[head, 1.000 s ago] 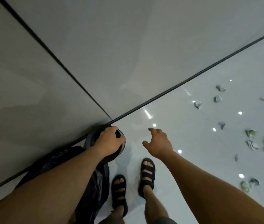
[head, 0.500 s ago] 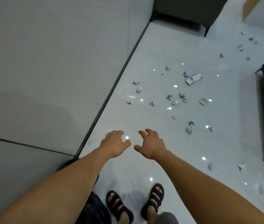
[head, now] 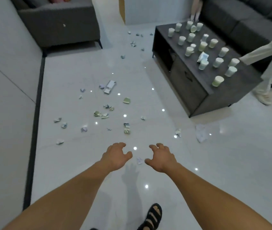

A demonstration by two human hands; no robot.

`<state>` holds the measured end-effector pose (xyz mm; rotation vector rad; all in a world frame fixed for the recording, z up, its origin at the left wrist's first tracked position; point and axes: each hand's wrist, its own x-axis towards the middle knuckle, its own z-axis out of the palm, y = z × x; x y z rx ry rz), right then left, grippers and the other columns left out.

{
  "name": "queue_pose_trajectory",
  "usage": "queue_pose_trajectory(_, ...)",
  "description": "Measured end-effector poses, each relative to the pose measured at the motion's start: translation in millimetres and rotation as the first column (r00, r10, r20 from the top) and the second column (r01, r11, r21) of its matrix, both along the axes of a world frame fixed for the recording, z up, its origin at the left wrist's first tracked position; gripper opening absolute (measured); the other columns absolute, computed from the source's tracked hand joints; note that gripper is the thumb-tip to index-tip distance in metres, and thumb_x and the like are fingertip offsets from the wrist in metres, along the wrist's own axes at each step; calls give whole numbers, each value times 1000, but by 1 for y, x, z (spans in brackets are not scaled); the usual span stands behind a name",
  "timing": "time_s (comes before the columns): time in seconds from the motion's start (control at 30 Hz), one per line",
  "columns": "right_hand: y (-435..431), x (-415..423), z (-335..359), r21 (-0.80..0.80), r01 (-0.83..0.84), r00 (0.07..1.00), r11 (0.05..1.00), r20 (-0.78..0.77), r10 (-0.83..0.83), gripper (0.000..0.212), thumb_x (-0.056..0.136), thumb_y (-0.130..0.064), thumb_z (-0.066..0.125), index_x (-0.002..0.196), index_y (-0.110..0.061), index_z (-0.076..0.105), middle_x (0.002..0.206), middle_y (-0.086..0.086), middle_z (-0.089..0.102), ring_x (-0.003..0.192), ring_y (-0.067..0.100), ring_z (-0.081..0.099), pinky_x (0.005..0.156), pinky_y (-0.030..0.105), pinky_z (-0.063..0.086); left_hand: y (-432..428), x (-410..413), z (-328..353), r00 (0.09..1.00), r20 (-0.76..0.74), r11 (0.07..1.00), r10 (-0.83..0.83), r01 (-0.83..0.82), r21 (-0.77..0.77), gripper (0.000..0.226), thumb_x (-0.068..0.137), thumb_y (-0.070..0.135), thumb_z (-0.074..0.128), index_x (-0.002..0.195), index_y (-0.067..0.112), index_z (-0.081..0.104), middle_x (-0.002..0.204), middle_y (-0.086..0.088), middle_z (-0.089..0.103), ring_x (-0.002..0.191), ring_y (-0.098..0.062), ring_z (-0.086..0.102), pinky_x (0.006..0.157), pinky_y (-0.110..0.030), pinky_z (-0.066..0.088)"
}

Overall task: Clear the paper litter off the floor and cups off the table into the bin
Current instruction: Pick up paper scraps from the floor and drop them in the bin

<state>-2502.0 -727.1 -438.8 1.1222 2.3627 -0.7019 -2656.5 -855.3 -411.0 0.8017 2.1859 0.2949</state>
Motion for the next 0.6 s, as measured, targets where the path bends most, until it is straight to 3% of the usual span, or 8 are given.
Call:
queue_pose_trajectory(0.23,80,40,-5,-34,65,998,997,3,-65,72,90,-49,54,152,-27,24,157,4,21,141,27,23,107,42,36,79,31,-10,997,70,999,-38,38,-4,65,89,47,53,145,20,35,151,-3,34,132,-23,40,107,-36,36)
queue_pose_trajectory(0.4,116,29,-24,-57,36,999,998,41,-34,72,91,-46,55,153,-26,23,157,4,21,140,27,25,107,41,36,105,8,-34,996,89,997,-2,9,-75,64,90,47,51,146,20,33,150,-5,33,133,-26,38,107,-40,36)
queue_pose_trajectory(0.6,172,4,-58,-83,32,993,996,113,-23,70,91,-44,55,151,-26,25,154,2,23,137,25,29,103,39,39,162,-22,-74,988,148,998,35,-27,-56,64,90,45,52,146,19,34,148,-6,37,130,-25,42,105,-37,37)
